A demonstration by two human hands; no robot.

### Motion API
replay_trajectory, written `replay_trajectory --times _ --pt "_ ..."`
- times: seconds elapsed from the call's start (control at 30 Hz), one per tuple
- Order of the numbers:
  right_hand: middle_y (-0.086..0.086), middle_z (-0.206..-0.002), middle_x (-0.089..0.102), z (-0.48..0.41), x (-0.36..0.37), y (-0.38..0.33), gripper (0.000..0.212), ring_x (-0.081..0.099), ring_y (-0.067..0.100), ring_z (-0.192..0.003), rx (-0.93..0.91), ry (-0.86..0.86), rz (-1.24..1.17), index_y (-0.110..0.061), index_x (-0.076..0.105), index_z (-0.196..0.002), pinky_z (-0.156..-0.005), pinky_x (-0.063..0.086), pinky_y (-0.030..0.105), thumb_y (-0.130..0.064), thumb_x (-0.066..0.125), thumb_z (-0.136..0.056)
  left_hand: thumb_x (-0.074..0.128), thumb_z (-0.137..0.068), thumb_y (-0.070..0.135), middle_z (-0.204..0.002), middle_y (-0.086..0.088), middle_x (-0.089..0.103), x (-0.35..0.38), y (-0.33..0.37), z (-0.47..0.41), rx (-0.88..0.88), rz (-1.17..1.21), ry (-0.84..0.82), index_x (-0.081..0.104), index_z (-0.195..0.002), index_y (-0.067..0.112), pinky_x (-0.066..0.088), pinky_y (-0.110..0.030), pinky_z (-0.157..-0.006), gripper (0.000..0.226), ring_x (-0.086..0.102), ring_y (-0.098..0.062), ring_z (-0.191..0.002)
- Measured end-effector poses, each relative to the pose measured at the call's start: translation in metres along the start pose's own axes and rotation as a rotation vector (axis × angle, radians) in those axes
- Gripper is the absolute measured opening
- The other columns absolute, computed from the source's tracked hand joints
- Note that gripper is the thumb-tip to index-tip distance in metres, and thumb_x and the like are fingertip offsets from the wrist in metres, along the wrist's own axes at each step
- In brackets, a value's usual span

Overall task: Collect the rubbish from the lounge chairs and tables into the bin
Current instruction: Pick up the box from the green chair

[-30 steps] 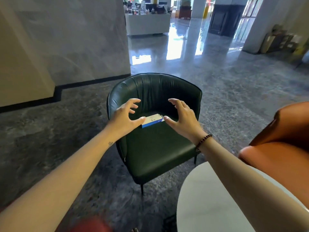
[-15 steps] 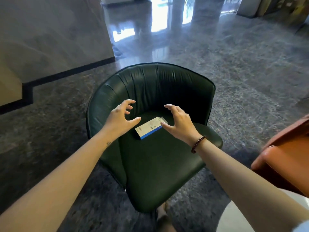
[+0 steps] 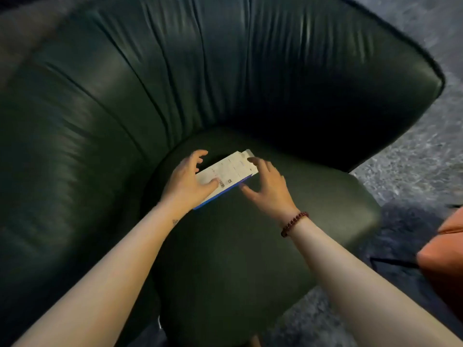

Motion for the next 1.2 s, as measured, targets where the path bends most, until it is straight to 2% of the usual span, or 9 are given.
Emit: replay_trajectory --times 0.13,0.3,0.43,0.63,0.77,0.9,1.07,1.2 --pt "0.004 -0.134 0.044 -0.038 0.045 0.05 0.06 0.039 0.022 -0.124 0.086 0.028 -0.012 -0.02 0.037 -0.131 -0.106 0.024 0.043 -0.038 0.063 -0.08 0.071 -0.073 0.029 -0.135 -0.006 0.042 0.048 -0.047 -0.042 -0.025 -0.147 -0.018 0.036 -0.135 0.024 0.038 -0.038 -0.094 0.071 0.042 -0.025 -0.122" --pt "0.002 -0.134 0.044 -0.071 0.088 0.083 0.061 0.036 0.021 -0.125 0.123 0.04 -0.048 -0.02 0.038 -0.129 -0.106 0.023 0.04 -0.038 0.064 -0.077 0.071 -0.067 0.049 -0.143 -0.008 0.034 0.096 -0.083 -0.075 -0.031 -0.409 -0.081 0.022 -0.141 0.023 0.028 -0.045 -0.104 0.093 0.034 -0.03 -0.129" --pt "0.0 -0.131 0.046 -0.077 0.098 0.087 0.06 0.035 0.021 -0.124 0.116 0.059 -0.082 -0.022 0.038 -0.128 -0.105 0.02 0.039 -0.037 0.064 -0.075 0.071 -0.061 0.059 -0.139 -0.01 0.036 0.116 -0.096 -0.079 -0.05 -0.529 -0.114 0.009 -0.144 0.027 0.029 -0.046 -0.101 0.108 0.036 -0.033 -0.125" --pt "0.002 -0.131 0.045 -0.071 0.08 0.072 0.061 0.034 0.022 -0.123 0.08 0.07 -0.095 -0.019 0.037 -0.13 -0.104 0.018 0.037 -0.034 0.064 -0.077 0.075 -0.06 0.05 -0.133 -0.012 0.042 0.105 -0.079 -0.076 -0.017 -0.497 -0.069 0.02 -0.139 0.025 0.032 -0.046 -0.098 0.1 0.039 -0.034 -0.122" --pt "0.001 -0.133 0.045 -0.07 0.037 0.045 0.061 0.033 0.022 -0.125 0.036 0.147 -0.087 -0.02 0.037 -0.13 -0.106 0.018 0.038 -0.035 0.064 -0.078 0.074 -0.058 0.052 -0.131 -0.011 0.045 0.071 -0.036 -0.07 0.066 -0.5 0.021 0.023 -0.138 0.025 0.033 -0.045 -0.095 0.099 0.042 -0.034 -0.118" --pt "-0.003 -0.132 0.046 -0.067 -0.024 -0.007 0.062 0.034 0.019 -0.124 -0.047 0.239 -0.093 -0.021 0.037 -0.131 -0.102 0.017 0.033 -0.034 0.064 -0.076 0.073 -0.056 0.055 -0.129 -0.009 0.047 0.012 0.023 -0.063 0.138 -0.516 0.109 0.024 -0.137 0.026 0.033 -0.046 -0.095 0.099 0.043 -0.034 -0.118" --pt "-0.003 -0.13 0.049 -0.056 -0.109 -0.101 0.062 0.041 0.018 -0.119 -0.21 0.386 -0.047 -0.018 0.039 -0.131 -0.096 0.019 0.029 -0.033 0.065 -0.077 0.07 -0.057 0.06 -0.122 -0.006 0.051 -0.092 0.101 -0.037 0.258 -0.561 0.293 0.025 -0.139 0.023 0.036 -0.045 -0.09 0.101 0.048 -0.028 -0.109" --pt "-0.002 -0.129 0.051 -0.039 -0.159 -0.19 0.062 0.043 0.019 -0.119 -0.334 0.466 -0.055 -0.017 0.04 -0.131 -0.096 0.019 0.028 -0.032 0.066 -0.077 0.067 -0.056 0.064 -0.121 -0.009 0.051 -0.182 0.141 -0.009 0.29 -0.588 0.408 0.025 -0.138 0.021 0.037 -0.047 -0.089 0.102 0.05 -0.03 -0.107"
Point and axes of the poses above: each hand's wrist, its own z-axis away from the middle knuckle, its own x-axis out of the palm, y = z × x, the point moved 8 cm from there along -z, towards the middle knuckle
